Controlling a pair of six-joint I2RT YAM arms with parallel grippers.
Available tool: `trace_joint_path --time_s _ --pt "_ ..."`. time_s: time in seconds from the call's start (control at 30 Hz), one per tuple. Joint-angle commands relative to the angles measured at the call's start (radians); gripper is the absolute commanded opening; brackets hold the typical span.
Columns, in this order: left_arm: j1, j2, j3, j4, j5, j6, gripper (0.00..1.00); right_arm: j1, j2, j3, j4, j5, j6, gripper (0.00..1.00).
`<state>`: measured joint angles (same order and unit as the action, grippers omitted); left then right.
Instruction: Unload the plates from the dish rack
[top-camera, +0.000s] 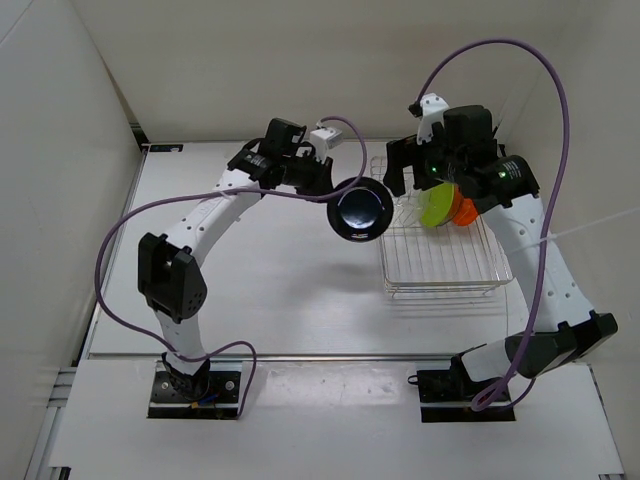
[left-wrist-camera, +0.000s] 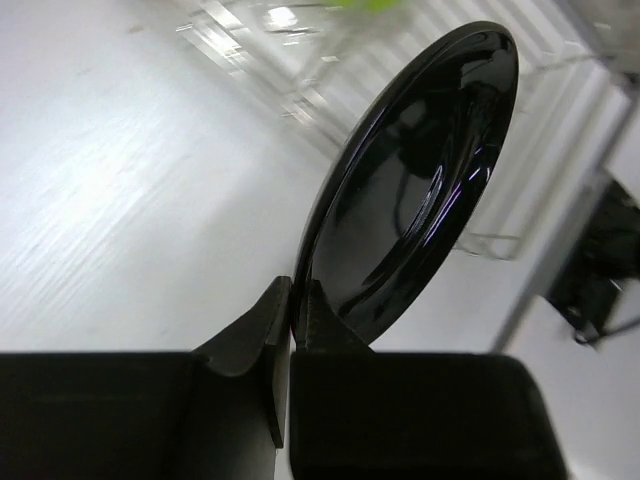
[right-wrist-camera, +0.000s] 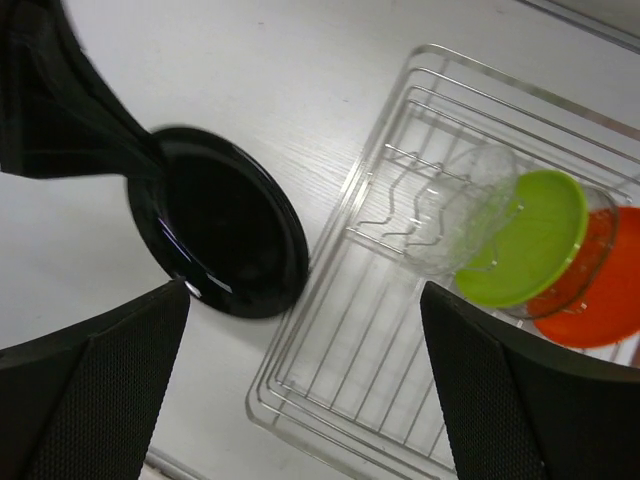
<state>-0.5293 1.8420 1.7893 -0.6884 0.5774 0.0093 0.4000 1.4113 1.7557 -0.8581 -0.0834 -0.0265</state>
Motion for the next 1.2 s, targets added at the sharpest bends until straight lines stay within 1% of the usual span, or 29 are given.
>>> trace_joint_path --time_s 0.0,0.03,0.13,0.27,0.5,0.57,0.6,0.67,0.87,1.0,1.03,1.1,1.13,1.17 --pt "0.074 -0.026 -0.005 0.034 -0.178 -0.005 0.11 -0.009 0.018 0.034 0.044 0.157 0.023 0.99" --pt "0.112 -0.007 -0.005 0.021 -0.179 -0.005 0.11 -0.019 0.018 0.034 0.034 0.166 0.023 0.99" --pt "0.169 0.062 0.005 0.010 -0.169 -0.025 0.11 -0.044 0.009 0.034 0.034 0.175 0.023 0.99" --pt "0.180 0.198 0.036 0.001 -0.169 -0.025 0.11 -0.053 -0.009 0.034 0.044 0.212 0.023 0.99" --pt "0.207 0.362 0.096 -0.019 -0.162 -0.006 0.11 -0.053 -0.032 0.001 0.062 0.231 0.002 0.99" --pt "0.218 0.385 0.119 -0.019 -0.162 -0.006 0.11 -0.053 -0.041 -0.010 0.062 0.231 -0.007 0.99" --pt "0.230 0.396 0.133 -0.019 -0.131 -0.015 0.11 -0.053 -0.041 -0.021 0.062 0.240 -0.007 0.99" --pt "0.241 0.421 0.142 -0.019 -0.119 -0.026 0.11 -0.053 -0.051 -0.031 0.071 0.240 -0.007 0.99" --pt "0.250 0.470 0.142 -0.010 -0.128 -0.026 0.11 -0.053 -0.051 -0.041 0.071 0.240 -0.007 0.99" --pt "0.261 0.528 0.191 -0.019 -0.128 -0.035 0.11 -0.053 -0.051 -0.050 0.071 0.240 -0.007 0.99" --pt "0.270 0.537 0.202 -0.029 -0.152 -0.035 0.15 -0.053 -0.051 -0.050 0.071 0.240 -0.007 0.99" --pt "0.270 0.556 0.213 -0.030 -0.152 -0.022 0.22 -0.053 -0.051 -0.050 0.071 0.240 -0.007 0.99" --pt "0.279 0.556 0.213 -0.030 -0.152 -0.022 0.29 -0.053 -0.051 -0.050 0.071 0.240 -0.007 0.99" --pt "0.279 0.556 0.202 -0.030 -0.162 -0.022 0.32 -0.053 -0.051 -0.050 0.071 0.240 -0.007 0.99"
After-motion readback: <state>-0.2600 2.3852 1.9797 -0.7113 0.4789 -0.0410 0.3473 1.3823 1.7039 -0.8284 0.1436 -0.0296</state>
